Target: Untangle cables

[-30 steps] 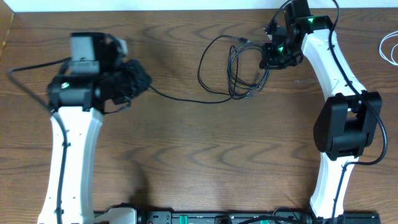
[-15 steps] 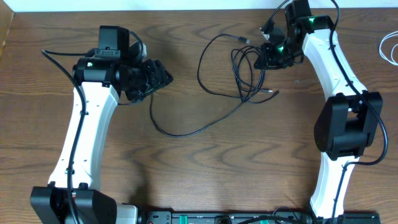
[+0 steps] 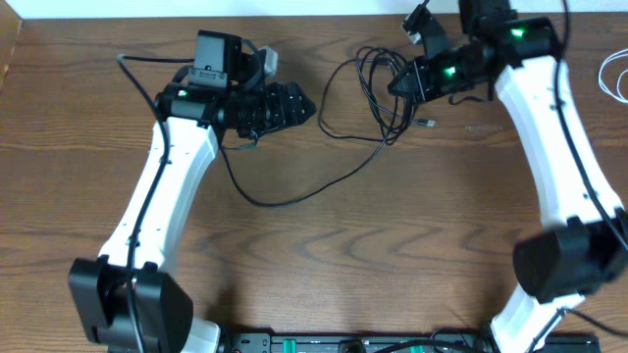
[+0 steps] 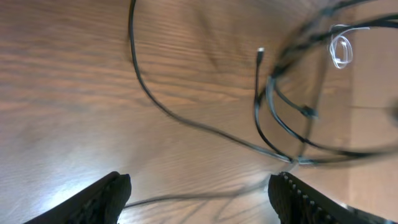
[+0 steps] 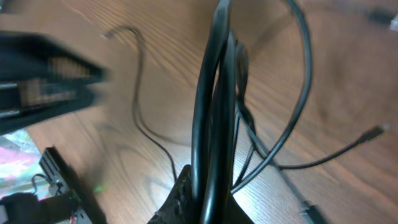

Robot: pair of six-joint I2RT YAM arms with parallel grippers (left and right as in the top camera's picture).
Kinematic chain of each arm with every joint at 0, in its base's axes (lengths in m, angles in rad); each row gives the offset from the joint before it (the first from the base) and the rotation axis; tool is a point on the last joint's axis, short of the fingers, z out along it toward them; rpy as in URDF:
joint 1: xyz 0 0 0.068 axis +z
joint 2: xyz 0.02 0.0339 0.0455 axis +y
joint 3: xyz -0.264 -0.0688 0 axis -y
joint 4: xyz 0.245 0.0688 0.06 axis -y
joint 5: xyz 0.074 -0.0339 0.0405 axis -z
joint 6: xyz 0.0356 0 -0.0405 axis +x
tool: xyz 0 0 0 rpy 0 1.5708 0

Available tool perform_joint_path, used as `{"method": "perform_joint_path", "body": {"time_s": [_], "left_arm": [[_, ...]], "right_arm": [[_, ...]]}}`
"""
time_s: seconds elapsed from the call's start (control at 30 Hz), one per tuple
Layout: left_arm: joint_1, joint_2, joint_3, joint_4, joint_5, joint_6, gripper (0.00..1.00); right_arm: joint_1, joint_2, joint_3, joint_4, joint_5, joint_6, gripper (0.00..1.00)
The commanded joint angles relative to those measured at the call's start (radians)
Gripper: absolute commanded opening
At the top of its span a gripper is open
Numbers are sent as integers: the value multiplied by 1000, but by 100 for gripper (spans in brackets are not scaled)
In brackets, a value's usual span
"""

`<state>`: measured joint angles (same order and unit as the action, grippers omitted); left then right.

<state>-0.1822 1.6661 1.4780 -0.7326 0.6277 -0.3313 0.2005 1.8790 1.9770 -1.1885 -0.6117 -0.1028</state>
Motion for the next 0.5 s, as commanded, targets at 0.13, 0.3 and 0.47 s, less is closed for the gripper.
{"method": "perform_joint_path", "body": {"time_s": [0.13,0.3,0.47], "left_arm": [[-5,61,10,195,218,28,76],[-38,61,10,343,255,16,77],[-84,68,10,390,181,12,77]], "right_arm": [[15,-78,18,-40,-27,-27,1],[45,-77,18,-52,-27,-35,1],[100,-77,18,-47,-27,-37,1]]}}
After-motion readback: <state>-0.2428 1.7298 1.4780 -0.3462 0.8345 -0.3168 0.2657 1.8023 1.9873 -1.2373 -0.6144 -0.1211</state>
